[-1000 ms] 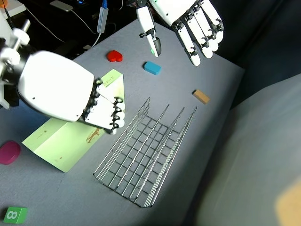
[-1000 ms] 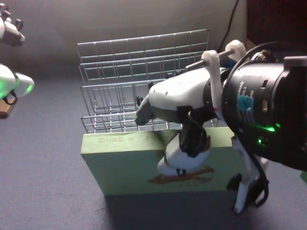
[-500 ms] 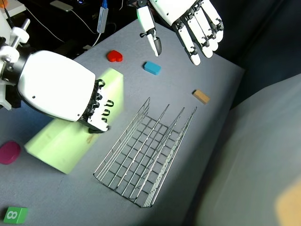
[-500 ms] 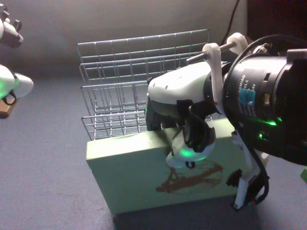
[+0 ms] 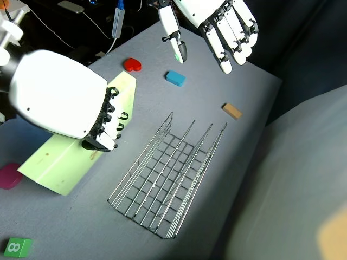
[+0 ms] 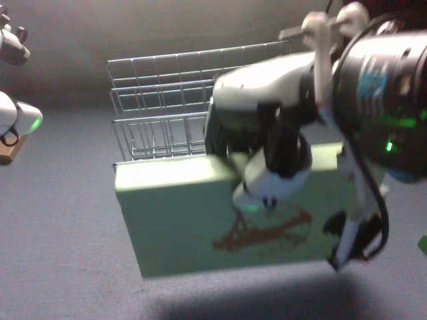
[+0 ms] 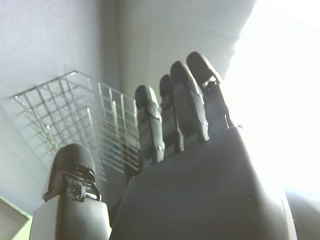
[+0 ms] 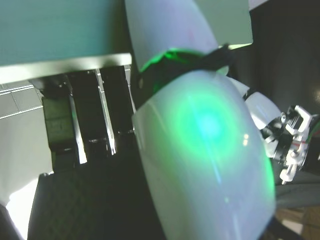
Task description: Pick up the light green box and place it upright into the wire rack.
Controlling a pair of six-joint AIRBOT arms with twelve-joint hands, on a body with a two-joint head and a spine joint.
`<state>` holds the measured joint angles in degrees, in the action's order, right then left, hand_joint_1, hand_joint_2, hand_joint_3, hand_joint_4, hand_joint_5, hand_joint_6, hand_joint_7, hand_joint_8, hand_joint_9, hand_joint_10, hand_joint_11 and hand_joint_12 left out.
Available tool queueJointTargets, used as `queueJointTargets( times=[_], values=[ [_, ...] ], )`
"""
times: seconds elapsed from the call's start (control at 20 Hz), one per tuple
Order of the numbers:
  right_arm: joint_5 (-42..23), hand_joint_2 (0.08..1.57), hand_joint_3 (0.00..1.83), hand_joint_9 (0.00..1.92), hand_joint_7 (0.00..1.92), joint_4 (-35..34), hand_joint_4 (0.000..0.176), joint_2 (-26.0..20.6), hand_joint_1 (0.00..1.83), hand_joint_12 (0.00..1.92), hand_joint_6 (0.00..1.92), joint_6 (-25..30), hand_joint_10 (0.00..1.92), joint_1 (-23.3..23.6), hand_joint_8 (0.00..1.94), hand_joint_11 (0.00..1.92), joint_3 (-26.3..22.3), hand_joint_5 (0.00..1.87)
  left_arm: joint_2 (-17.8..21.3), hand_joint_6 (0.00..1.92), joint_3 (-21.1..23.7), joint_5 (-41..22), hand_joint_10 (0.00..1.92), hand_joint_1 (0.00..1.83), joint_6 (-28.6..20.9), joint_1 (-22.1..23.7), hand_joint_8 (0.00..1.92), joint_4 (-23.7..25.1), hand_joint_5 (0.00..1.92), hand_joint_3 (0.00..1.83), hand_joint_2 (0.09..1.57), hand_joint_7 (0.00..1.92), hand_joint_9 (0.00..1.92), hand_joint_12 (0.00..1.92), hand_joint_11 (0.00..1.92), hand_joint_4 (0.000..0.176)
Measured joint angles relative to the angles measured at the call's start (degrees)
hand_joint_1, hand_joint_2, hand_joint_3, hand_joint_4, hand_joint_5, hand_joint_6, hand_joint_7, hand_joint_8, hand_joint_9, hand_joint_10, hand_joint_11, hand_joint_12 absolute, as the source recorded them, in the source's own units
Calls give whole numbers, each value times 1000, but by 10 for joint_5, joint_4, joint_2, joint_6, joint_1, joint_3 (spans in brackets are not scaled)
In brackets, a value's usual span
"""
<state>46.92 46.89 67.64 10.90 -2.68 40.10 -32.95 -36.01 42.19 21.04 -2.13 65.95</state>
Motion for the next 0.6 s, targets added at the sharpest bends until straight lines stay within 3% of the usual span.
queueJointTargets(
  times=[0.3, 0.6],
  values=[
    [4, 1158, 0, 781, 922, 4, 0, -18, 1362, 1576, 915, -21, 1469, 79, 1163, 656, -2, 878, 7, 0, 0, 5, 3, 201, 0, 4, 1, -2, 400, 0, 1245, 262, 289, 746, 0, 25],
    [-3, 1163, 1, 781, 912, 115, 0, -16, 1360, 1574, 944, -13, 1477, 110, 1172, 647, -2, 859, 7, 2, 3, 5, 1, 201, 0, 4, 0, -2, 401, 0, 1245, 258, 286, 736, 0, 25]
  ],
)
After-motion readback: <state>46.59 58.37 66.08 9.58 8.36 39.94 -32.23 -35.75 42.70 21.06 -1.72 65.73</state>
